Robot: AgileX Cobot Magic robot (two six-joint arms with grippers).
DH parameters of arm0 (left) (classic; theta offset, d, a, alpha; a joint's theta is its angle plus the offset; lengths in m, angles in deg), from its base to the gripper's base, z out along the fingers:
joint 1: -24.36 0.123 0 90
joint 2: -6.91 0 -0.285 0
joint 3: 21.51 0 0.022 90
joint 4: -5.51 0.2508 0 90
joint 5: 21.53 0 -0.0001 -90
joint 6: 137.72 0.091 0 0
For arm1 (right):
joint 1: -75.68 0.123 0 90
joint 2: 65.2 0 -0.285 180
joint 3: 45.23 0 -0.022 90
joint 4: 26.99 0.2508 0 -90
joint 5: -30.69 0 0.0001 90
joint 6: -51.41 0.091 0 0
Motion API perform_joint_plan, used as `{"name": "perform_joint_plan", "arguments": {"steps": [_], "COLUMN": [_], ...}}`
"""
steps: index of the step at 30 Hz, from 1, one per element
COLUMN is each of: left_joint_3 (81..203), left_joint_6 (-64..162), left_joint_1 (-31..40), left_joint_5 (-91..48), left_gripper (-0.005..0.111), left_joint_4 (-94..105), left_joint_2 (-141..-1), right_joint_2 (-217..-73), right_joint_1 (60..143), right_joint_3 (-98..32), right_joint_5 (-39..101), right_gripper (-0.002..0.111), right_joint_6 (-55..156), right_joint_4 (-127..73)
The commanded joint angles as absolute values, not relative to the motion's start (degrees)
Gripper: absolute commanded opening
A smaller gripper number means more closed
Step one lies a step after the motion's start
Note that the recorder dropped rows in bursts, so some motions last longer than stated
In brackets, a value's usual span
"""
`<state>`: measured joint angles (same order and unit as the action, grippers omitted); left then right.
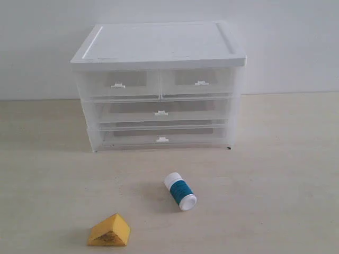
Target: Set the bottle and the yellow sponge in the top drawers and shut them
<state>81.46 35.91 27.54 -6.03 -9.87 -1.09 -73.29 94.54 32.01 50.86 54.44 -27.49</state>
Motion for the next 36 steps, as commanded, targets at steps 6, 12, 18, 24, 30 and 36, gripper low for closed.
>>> {"name": "perform_joint_plan", "arguments": {"steps": [6,12,18,24,30,36], "left_joint_3": [81.27,81.27,81.27,81.27,83.5,93.5], "left_joint_6": [29.73,30.25,28.92,30.39,51.43,82.08], "left_joint_1": [27.61,27.61,27.61,27.61,27.61,27.61], "left_joint_5": [-5.01,-5.36,-10.54,-9.59,-3.09,4.46], "left_gripper": [0.008,0.008,0.008,0.008,0.008,0.006], "left_joint_4": [-28.12,-28.95,-42.11,-43.57,-54.73,-79.1], "left_joint_2": [-0.88,-0.88,-0.88,-0.88,-0.88,-6.19], "right_joint_2": [-72.99,-72.99,-72.99,-72.99,-72.99,-72.99], "right_joint_1": [94.36,94.36,94.36,94.36,94.36,94.36], "right_joint_3": [31.99,31.99,31.99,31.99,31.99,31.99], "right_joint_5": [50.24,50.24,50.24,50.24,50.24,50.24], "right_gripper": [0.0,0.0,0.0,0.0,0.0,0.0], "right_joint_6": [54.19,54.19,54.19,54.19,54.19,54.19], "right_joint_4": [-27.57,-27.57,-27.57,-27.57,-27.57,-27.57]}}
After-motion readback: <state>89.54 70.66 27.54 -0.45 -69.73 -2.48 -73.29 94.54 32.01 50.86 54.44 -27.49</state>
